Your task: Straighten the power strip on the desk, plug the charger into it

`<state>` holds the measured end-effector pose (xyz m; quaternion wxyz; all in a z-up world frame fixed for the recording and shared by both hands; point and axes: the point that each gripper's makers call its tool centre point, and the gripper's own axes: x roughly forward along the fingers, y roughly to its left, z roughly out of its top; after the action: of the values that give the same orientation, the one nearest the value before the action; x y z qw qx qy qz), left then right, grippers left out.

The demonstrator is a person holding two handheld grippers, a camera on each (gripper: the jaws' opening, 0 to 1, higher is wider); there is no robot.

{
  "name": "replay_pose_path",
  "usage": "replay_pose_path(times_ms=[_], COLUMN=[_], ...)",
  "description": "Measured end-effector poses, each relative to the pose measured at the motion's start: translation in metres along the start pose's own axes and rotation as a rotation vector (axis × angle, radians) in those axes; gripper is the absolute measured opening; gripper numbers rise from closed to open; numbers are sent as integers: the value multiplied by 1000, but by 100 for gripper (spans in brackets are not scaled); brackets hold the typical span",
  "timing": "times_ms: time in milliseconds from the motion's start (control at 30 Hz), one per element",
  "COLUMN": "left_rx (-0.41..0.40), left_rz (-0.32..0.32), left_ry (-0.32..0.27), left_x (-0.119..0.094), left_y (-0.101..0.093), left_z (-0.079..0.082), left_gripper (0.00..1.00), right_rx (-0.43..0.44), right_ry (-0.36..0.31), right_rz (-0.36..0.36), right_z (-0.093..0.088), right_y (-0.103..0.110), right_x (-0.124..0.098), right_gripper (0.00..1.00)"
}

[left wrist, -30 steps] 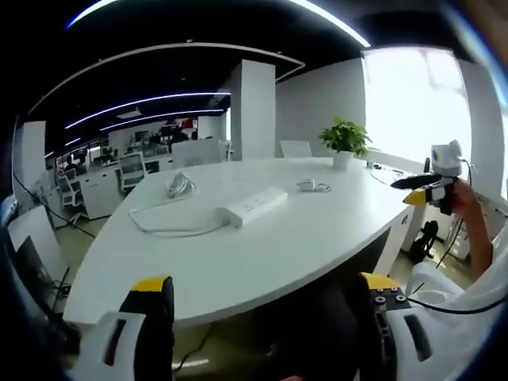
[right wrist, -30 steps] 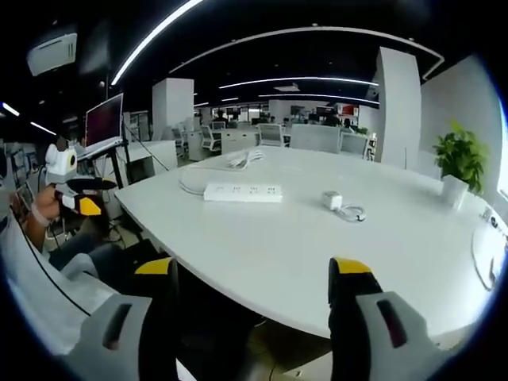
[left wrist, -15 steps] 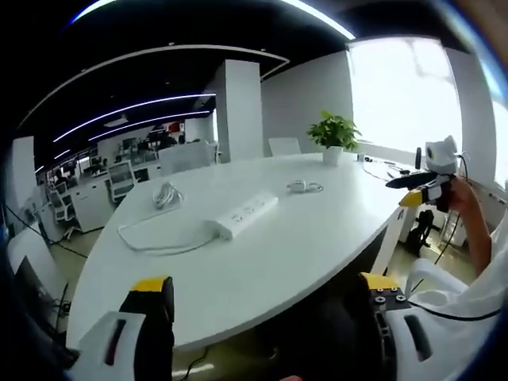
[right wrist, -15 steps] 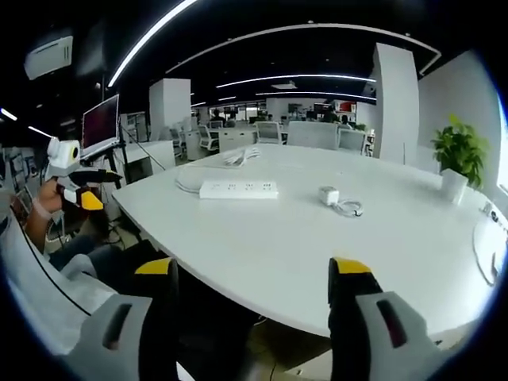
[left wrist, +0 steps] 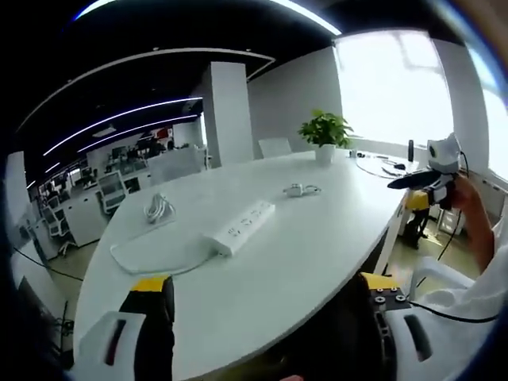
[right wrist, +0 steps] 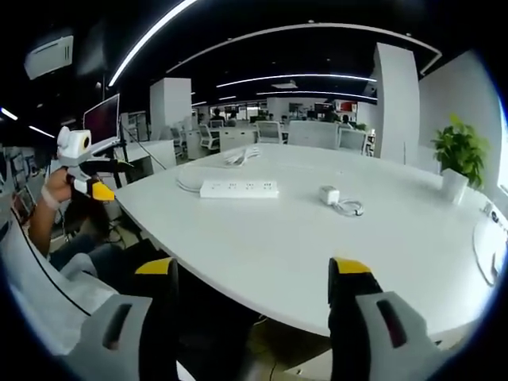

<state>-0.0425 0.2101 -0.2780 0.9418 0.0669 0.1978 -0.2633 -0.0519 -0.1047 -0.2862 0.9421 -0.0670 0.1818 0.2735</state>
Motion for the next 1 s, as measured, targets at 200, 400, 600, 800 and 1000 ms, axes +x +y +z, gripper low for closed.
replay_pose_path(times_ms=[200, 400, 600, 800, 1000], left_rx=[32, 77, 87, 88, 88], left_rz=[-19, -77, -105, -118, -120], left_ry=[-3, -3, -25, 13, 47], left_x=[26, 51, 81, 111, 144], left_y=[8, -2, 9, 24, 40], left_z=[13, 25, 36, 35, 31], left_gripper=[95, 96, 96, 96, 96], right_rx=[1, 0, 8, 15, 19], right_ry=[3, 5, 18, 18, 24], right_rz=[-2, 3, 14, 9, 15], right_z=[0, 0, -5, -6, -10], right_y=[0, 1, 0, -3, -4], right_x=[0, 2, 7, 7, 11], right_gripper=[76, 76, 76, 76, 76])
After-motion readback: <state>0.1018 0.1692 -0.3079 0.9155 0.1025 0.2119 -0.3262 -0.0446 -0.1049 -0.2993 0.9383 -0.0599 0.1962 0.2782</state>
